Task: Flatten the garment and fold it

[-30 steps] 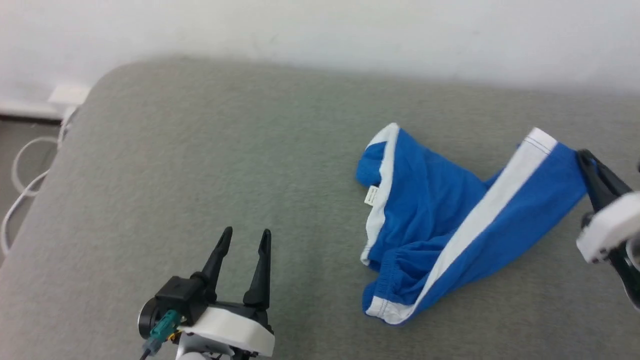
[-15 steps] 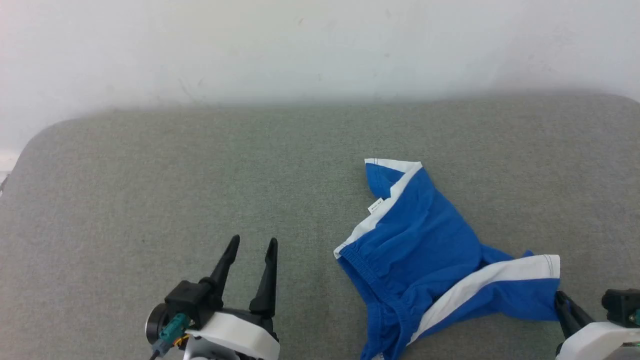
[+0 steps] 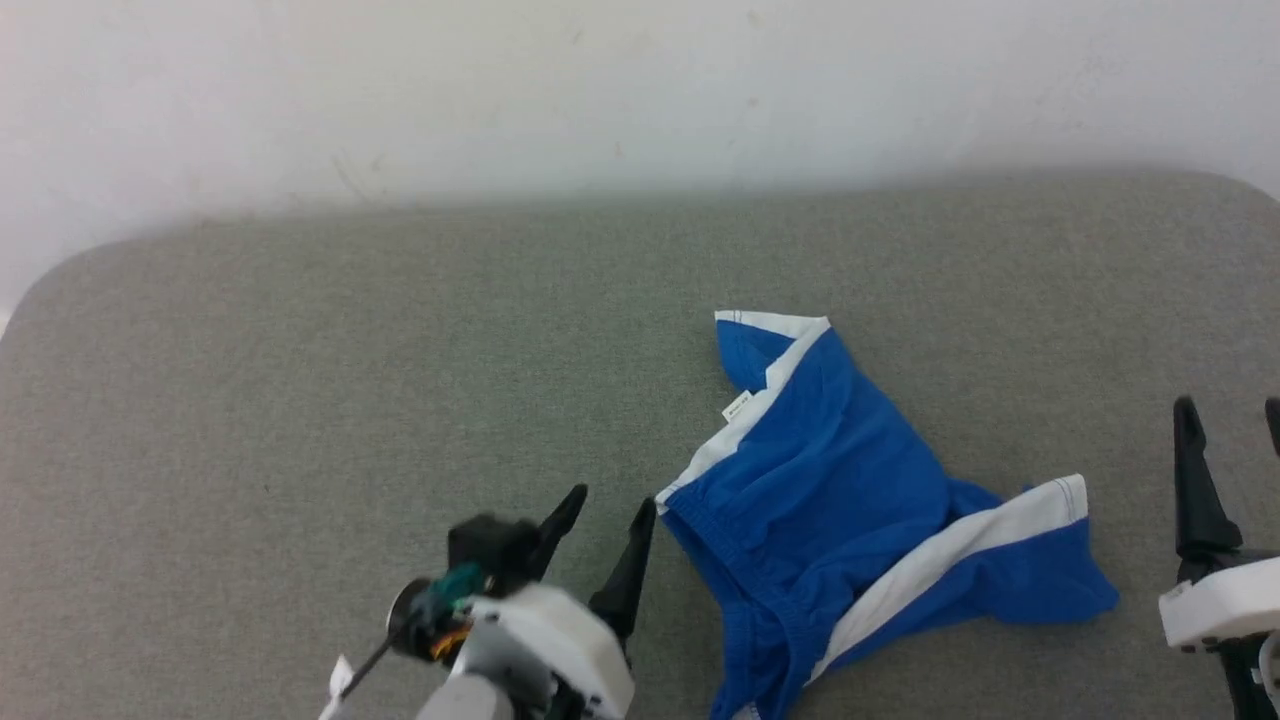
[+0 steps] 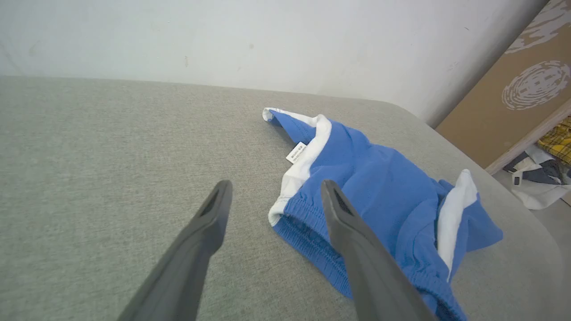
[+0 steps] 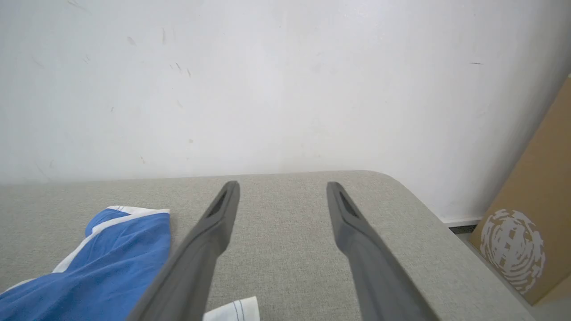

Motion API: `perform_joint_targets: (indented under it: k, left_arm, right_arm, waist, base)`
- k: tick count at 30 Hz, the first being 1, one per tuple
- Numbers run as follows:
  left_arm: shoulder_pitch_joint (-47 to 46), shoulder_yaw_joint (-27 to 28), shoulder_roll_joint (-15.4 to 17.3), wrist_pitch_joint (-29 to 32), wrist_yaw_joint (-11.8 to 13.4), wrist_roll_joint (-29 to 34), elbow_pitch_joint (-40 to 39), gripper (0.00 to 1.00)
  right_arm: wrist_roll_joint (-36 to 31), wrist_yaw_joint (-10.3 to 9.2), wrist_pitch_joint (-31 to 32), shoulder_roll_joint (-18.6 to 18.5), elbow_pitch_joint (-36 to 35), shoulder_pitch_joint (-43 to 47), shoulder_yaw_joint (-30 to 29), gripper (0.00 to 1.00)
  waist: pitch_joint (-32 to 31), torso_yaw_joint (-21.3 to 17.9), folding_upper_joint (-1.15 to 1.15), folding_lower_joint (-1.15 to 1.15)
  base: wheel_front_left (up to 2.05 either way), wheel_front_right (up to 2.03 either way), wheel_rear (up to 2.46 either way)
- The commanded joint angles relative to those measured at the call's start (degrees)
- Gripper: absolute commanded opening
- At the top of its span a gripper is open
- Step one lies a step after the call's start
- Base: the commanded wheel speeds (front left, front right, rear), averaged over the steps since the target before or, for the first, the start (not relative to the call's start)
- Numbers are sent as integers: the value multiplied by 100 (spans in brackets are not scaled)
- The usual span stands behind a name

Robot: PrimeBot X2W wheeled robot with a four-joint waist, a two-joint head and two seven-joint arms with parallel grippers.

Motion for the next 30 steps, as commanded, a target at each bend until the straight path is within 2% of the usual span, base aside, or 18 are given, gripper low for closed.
perform_joint_targets:
  k: [1, 4, 9, 13, 18, 19, 20, 21, 25, 30]
  left_arm:
    - [-342, -108, -7, 404, 130, -108, 34, 100]
    - [-722, -325, -7, 1129, 234, -263, 97, 100]
    - [-1265, -565, 19, 2231, 442, -109, 468, 100]
    - [-1555, -598, 75, 2605, 582, -5, 631, 100]
    - [-1692, -673, 182, 2878, 602, 77, 848, 100]
    - [-1711, -680, 222, 2888, 619, 108, 893, 76]
    - [-1720, -678, 263, 2890, 639, 132, 930, 27]
    - [-1718, -659, 287, 2873, 650, 124, 948, 0]
    - [-1719, -445, 395, 2645, 695, -3, 889, 0]
    - [-1778, 12, 679, 2220, 861, -140, 655, 0]
  right_arm:
    - [-128, -4, -70, 173, -245, -67, -40, 100]
    - [-256, -4, -96, 334, -469, -35, -28, 100]
    - [-471, -4, -92, 546, -467, -42, -140, 100]
    - [-684, -4, -126, 684, -349, -139, -313, 100]
    - [-726, -4, -202, 733, -192, -177, -258, 100]
    - [-720, -4, -225, 739, -162, -185, -243, 100]
    - [-711, -4, -258, 744, -116, -197, -234, 100]
    - [-700, -4, -285, 747, -70, -210, -226, 100]
    - [-635, -4, -355, 752, 105, -244, -165, 100]
    - [-634, -4, -383, 753, 250, -271, -77, 100]
  waist:
    - [107, -83, 0, 0]
    - [245, -186, 0, 0]
    - [488, -418, 0, 0]
    - [669, -591, 0, 0]
    - [807, -695, 0, 0]
    - [826, -712, 0, 0]
    - [838, -724, 0, 0]
    - [847, -728, 0, 0]
    - [805, -661, 0, 0]
    - [649, -522, 0, 0]
  base:
    - [0, 0, 0]
    - [0, 0, 0]
    - [0, 0, 0]
    - [0, 0, 0]
    - [0, 0, 0]
    - [0, 0, 0]
    - [0, 0, 0]
    - [0, 0, 0]
    - [0, 0, 0]
    - [0, 0, 0]
